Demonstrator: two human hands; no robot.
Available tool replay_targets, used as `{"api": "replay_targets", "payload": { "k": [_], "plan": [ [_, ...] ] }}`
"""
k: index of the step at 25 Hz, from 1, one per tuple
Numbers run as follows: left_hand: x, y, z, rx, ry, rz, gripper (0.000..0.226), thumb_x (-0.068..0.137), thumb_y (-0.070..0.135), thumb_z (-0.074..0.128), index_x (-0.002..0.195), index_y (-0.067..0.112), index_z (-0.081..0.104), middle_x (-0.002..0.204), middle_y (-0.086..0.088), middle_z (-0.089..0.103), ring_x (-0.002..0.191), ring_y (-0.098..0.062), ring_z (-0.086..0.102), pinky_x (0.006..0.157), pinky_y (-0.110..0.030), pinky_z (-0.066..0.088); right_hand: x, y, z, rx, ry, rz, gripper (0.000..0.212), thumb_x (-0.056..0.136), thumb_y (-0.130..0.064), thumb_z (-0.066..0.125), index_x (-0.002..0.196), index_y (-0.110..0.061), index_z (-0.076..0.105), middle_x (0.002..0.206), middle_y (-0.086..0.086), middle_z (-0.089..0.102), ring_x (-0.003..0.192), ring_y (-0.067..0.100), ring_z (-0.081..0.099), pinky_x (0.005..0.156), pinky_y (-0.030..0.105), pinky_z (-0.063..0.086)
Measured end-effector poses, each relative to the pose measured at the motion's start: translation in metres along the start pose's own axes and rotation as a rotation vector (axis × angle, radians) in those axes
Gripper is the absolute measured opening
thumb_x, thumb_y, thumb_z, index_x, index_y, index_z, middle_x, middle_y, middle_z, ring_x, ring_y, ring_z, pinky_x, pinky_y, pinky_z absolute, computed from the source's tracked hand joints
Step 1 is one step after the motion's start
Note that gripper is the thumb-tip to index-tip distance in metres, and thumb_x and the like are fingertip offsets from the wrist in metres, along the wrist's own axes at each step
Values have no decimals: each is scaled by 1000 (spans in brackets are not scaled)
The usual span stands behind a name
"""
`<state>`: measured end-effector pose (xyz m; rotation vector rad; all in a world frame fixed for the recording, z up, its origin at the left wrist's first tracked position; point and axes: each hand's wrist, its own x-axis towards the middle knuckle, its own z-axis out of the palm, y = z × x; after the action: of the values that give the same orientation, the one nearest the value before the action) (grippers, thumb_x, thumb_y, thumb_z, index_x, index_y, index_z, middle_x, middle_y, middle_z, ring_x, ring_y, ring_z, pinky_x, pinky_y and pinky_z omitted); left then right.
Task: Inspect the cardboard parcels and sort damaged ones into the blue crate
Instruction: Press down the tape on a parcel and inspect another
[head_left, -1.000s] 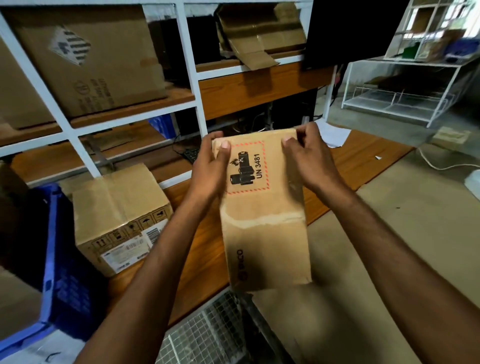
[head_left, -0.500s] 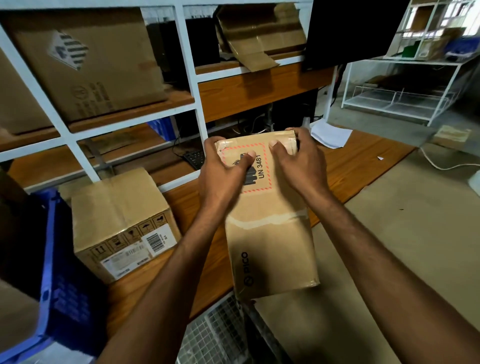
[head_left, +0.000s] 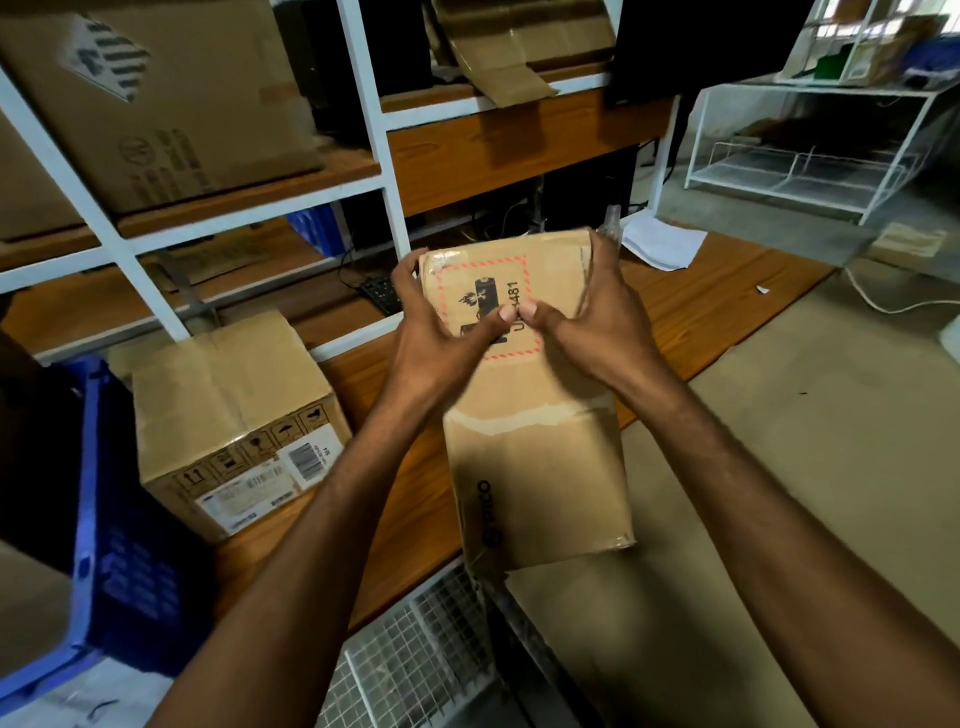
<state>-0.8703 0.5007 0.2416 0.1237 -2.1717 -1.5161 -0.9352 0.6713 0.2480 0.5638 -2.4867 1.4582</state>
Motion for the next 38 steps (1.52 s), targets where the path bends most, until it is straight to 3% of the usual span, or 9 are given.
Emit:
{"api": "replay_targets", "payload": {
  "k": [4, 7, 14, 19, 24, 28, 32, 35, 38],
  "plan": [
    [-9, -2, -6, -64, -91, -53, 101, 90, 17, 80, 157, 26, 5, 137, 6, 59, 109, -2, 68, 99, -33, 56, -9, 8, 0, 132, -91, 43, 100, 85, -38, 81, 160, -30, 16, 147, -7, 57, 128, 14, 58, 109, 40, 48],
    [-18, -7, -1, -55, -21, -25, 88, 98, 30, 71, 162, 28, 10, 137, 8, 62, 111, -4, 68, 100, -40, 57, -14, 7, -2, 110, -26, 26, 74, 89, -35, 78, 150, -27, 39, 131, -15, 64, 114, 6, 62, 99, 29, 51],
    [-16, -19, 9, -79, 178, 15, 48, 113, 40, 36, 160, 28, 34, 118, 13, 70, 103, -6, 73, 87, -45, 63, -16, 21, -8, 310, -11, 81, 25, 105, -34, 56, 128, -26, 65, 116, -11, 74, 108, 6, 69, 95, 39, 58],
    [-27, -27, 12, -139, 100, -79, 56, 106, 43, 55, 157, 30, 36, 133, 9, 68, 114, -8, 70, 96, -47, 60, -15, 21, 1, 353, 6, 150, 31, 109, -36, 47, 132, -25, 64, 115, -7, 74, 107, 12, 70, 90, 37, 59],
    [-25, -24, 10, -113, 39, -107, 67, 98, 39, 69, 155, 31, 34, 139, 7, 64, 120, -9, 66, 99, -42, 58, -27, 23, 13, 281, 21, 133, 42, 98, -37, 66, 138, -35, 53, 122, -16, 69, 111, 10, 67, 95, 41, 57],
    [-26, -28, 5, 0, 75, -117, 75, 96, 50, 68, 154, 28, 27, 142, 6, 62, 118, -11, 67, 101, -48, 56, -23, 26, 17, 278, -58, 149, 73, 83, -34, 79, 147, -39, 43, 126, -16, 69, 115, 9, 66, 101, 45, 55],
    [-30, -32, 6, -34, 9, -183, 65, 100, 35, 68, 145, 29, 21, 137, 7, 60, 116, -5, 64, 105, -41, 54, -14, 31, 14, 259, -115, 156, 92, 76, -34, 84, 152, -38, 33, 128, -21, 65, 122, 10, 61, 106, 46, 51],
    [-35, -30, 4, 15, -37, -131, 79, 97, 32, 71, 155, 27, 18, 138, 12, 57, 117, -1, 59, 99, -24, 52, -24, 32, 18, 183, -140, 136, 108, 73, -31, 89, 156, -40, 20, 132, -23, 60, 126, 11, 56, 106, 43, 50],
    [-38, -30, 3, 63, 31, -101, 82, 95, 34, 74, 159, 27, 23, 144, 9, 58, 120, -2, 57, 97, -25, 52, -19, 32, 15, 181, -134, 150, 108, 75, -30, 88, 156, -38, 18, 130, -21, 58, 126, 13, 56, 107, 43, 49]
  ]
}}
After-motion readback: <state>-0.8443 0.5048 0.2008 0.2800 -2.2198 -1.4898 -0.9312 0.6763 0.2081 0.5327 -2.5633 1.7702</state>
